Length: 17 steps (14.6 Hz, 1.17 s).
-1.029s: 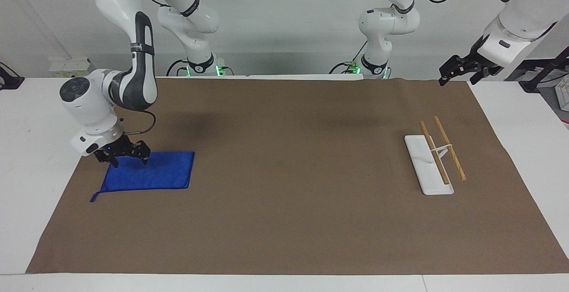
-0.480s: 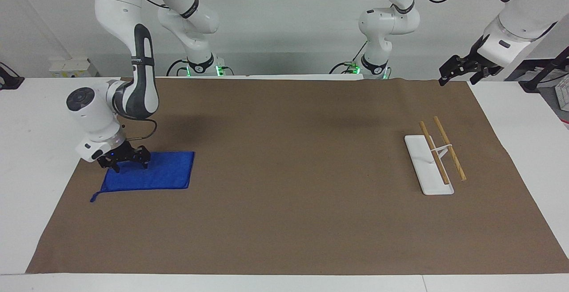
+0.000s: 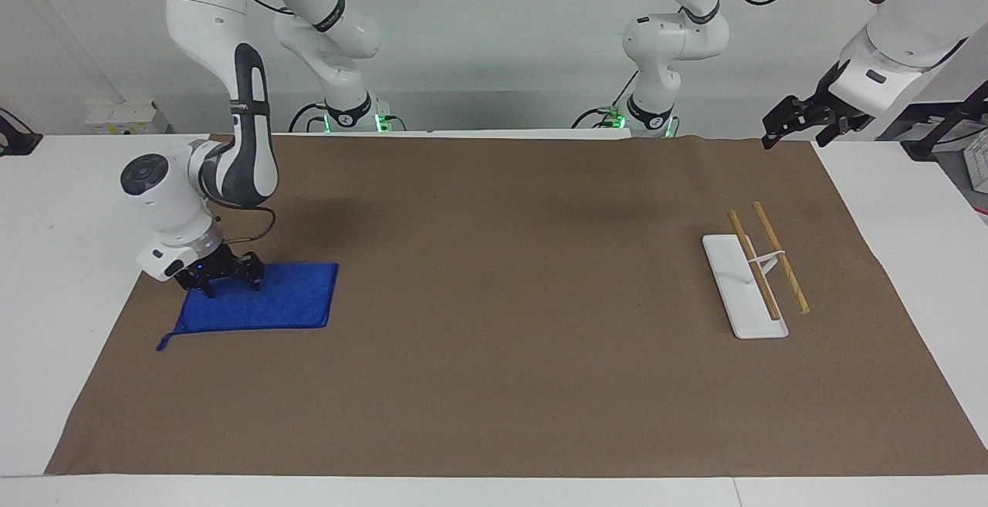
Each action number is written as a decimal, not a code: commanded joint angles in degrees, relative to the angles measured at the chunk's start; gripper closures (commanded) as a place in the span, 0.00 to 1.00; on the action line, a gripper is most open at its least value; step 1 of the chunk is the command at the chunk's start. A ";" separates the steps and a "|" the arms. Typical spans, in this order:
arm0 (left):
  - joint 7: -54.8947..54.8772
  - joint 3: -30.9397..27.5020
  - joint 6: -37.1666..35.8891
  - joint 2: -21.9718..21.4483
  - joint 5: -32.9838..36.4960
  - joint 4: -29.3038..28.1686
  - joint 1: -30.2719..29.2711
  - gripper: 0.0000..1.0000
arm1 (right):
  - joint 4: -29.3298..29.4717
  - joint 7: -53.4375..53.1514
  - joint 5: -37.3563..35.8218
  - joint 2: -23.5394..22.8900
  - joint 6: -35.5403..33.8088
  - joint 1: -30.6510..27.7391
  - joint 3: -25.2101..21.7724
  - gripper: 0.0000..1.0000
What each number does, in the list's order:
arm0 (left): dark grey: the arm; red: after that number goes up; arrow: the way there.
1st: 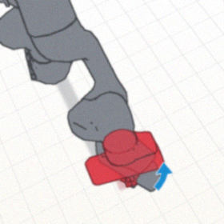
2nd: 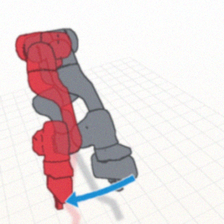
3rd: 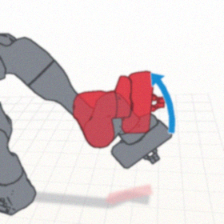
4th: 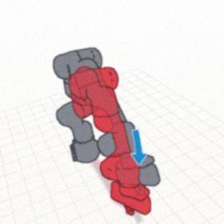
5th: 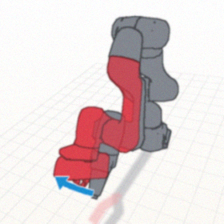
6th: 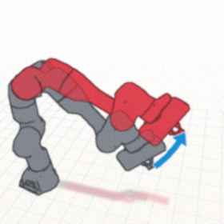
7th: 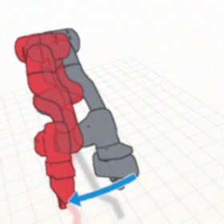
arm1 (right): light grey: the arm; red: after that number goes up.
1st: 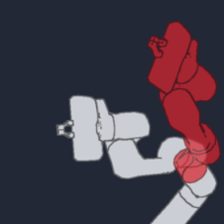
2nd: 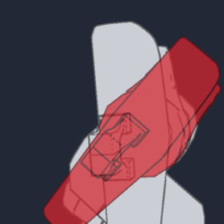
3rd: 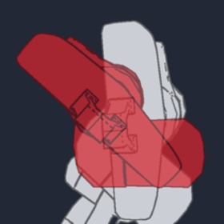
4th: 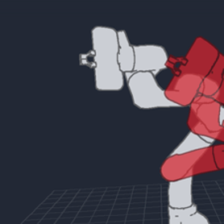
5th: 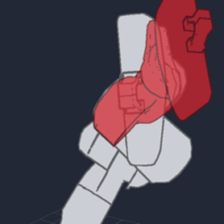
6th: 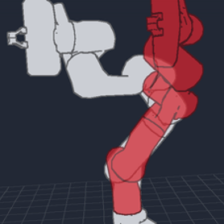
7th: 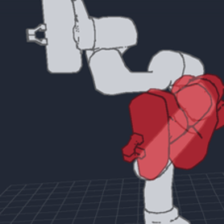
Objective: Right arm passes towel to left arm to hang
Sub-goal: 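Reach the right gripper to the blue towel's end and grasp it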
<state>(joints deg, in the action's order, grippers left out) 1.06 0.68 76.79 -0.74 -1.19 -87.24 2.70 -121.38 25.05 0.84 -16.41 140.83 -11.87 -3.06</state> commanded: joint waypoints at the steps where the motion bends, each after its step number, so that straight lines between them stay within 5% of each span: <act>1: -0.18 -0.42 -0.41 -0.84 -0.30 -0.47 0.20 0.00 | -0.87 0.88 -0.75 -0.02 1.37 -1.14 0.51 0.10; 2: -0.18 -0.42 -0.41 -0.84 -0.30 -0.47 0.20 0.00 | -0.87 0.97 -0.75 -0.02 1.37 -1.14 0.60 0.25; 4: -0.18 -0.42 -0.32 -0.84 -0.30 -0.47 0.20 0.00 | -0.70 1.32 -0.75 -0.02 0.85 -1.14 0.69 0.79; 5: -0.18 -0.42 -0.41 -0.75 -0.30 -0.47 0.20 0.00 | -0.53 1.32 -0.75 -0.02 0.85 -1.14 0.77 0.98; 9: -0.18 -0.42 -0.41 -0.84 -0.30 -0.47 0.20 0.00 | 0.87 0.79 1.18 0.50 -1.86 -1.14 1.39 1.00; 14: -0.18 -0.42 -0.41 -0.84 -0.30 -0.47 0.20 0.00 | 5.71 -3.85 5.75 3.04 -15.92 -1.23 4.72 1.00; 17: -0.18 -0.42 -0.41 -0.84 -0.30 -0.47 0.20 0.00 | 11.58 -23.14 5.84 4.63 -28.98 -1.23 10.85 1.00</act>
<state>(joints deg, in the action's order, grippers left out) 1.06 0.68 76.79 -0.74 -1.19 -87.24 2.70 -113.38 11.97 6.20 -13.17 119.19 -12.29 3.26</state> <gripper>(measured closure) 0.000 0.947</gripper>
